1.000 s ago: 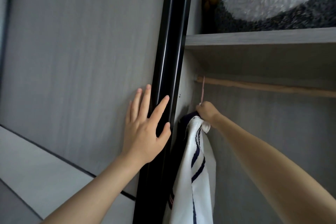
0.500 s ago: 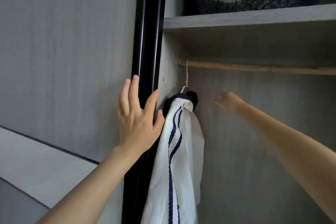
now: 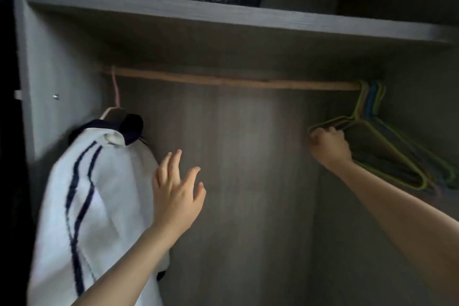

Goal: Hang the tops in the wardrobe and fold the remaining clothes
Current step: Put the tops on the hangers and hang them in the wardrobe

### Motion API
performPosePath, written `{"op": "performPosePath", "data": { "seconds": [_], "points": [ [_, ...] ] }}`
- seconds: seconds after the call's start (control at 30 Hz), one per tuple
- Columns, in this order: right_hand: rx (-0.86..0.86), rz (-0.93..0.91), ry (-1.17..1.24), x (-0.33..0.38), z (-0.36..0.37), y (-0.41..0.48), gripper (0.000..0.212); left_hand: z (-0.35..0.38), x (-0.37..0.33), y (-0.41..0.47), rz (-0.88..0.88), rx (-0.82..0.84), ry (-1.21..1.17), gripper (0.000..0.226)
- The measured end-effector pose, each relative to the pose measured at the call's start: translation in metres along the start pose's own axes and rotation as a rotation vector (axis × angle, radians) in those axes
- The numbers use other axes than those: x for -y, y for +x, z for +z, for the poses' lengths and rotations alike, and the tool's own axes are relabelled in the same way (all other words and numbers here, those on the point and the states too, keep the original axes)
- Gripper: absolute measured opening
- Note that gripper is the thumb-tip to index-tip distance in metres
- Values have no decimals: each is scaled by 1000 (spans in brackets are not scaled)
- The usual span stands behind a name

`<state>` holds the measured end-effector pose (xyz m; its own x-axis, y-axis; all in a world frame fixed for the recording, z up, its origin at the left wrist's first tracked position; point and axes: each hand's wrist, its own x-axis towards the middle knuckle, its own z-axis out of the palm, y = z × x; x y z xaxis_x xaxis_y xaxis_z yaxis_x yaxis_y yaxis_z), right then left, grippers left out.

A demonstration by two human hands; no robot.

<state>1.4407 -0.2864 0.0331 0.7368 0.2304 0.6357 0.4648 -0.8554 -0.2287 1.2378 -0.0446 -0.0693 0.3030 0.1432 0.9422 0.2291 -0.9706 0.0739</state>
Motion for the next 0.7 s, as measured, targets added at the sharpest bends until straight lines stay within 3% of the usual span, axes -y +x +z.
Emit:
{"op": "performPosePath", "data": {
  "seconds": [0.13,0.33,0.5,0.7],
  "points": [
    [-137,98,-205,-58,-20,-12,35,36,-40,-2,-12,61,-46,40],
    [-84,182,-411,-124,-36,-28,29,78,-83,-11,-5,126,-92,45],
    [59,229,-479,-147,-39,-35,26,108,-96,-15,13,155,-131,45],
    [3,177,-495,-147,-38,-32,18,130,-96,0,19,154,-187,44]
  ]
}}
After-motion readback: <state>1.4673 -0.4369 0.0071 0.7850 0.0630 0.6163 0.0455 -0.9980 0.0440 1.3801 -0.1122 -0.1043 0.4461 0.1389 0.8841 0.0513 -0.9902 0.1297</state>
